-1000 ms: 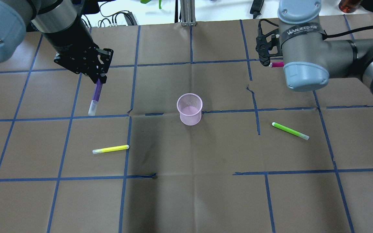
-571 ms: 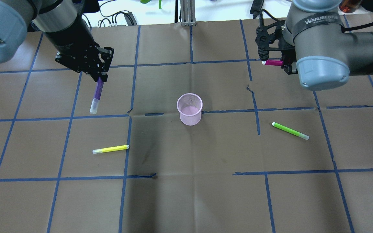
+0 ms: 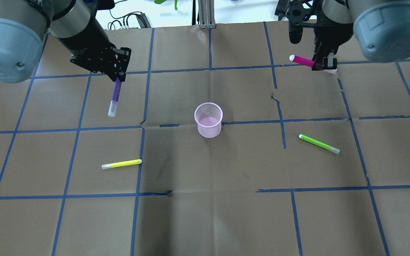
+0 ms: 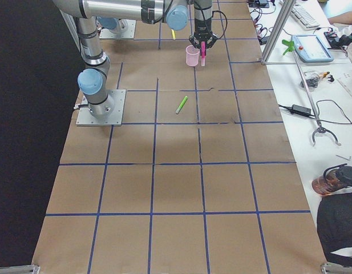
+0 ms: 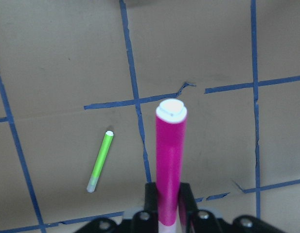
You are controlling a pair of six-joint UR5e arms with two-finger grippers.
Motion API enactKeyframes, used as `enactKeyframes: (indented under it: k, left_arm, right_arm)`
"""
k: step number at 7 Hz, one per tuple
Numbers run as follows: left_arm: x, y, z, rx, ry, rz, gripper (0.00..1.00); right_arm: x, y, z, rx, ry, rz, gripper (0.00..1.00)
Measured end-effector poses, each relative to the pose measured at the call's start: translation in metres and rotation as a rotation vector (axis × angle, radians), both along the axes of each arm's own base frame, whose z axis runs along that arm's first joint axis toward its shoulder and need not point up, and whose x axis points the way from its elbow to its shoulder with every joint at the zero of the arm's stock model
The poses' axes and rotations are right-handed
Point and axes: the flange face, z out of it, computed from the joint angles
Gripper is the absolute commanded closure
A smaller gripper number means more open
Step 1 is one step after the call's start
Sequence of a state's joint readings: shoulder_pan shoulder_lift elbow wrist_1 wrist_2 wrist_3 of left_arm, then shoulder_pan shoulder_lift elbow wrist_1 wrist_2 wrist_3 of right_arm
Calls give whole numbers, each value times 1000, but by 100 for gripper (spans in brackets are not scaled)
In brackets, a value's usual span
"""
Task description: Insert purple and pink pens into pink cup
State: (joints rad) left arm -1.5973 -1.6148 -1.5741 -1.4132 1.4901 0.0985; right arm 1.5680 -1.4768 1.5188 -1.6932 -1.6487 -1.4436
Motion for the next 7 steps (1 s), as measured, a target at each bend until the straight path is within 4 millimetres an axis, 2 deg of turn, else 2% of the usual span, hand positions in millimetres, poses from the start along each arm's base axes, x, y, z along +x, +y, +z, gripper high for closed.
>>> enactKeyframes:
  k: [3,7]
  left_arm:
    - [3,4,-11,-32,40,-122,100]
    - [10,9,-26,-59,123,-237,100]
  right_arm:
    - [6,6,13,50,-55,-39,98]
    - [7,10,14,68,-56,-45,98]
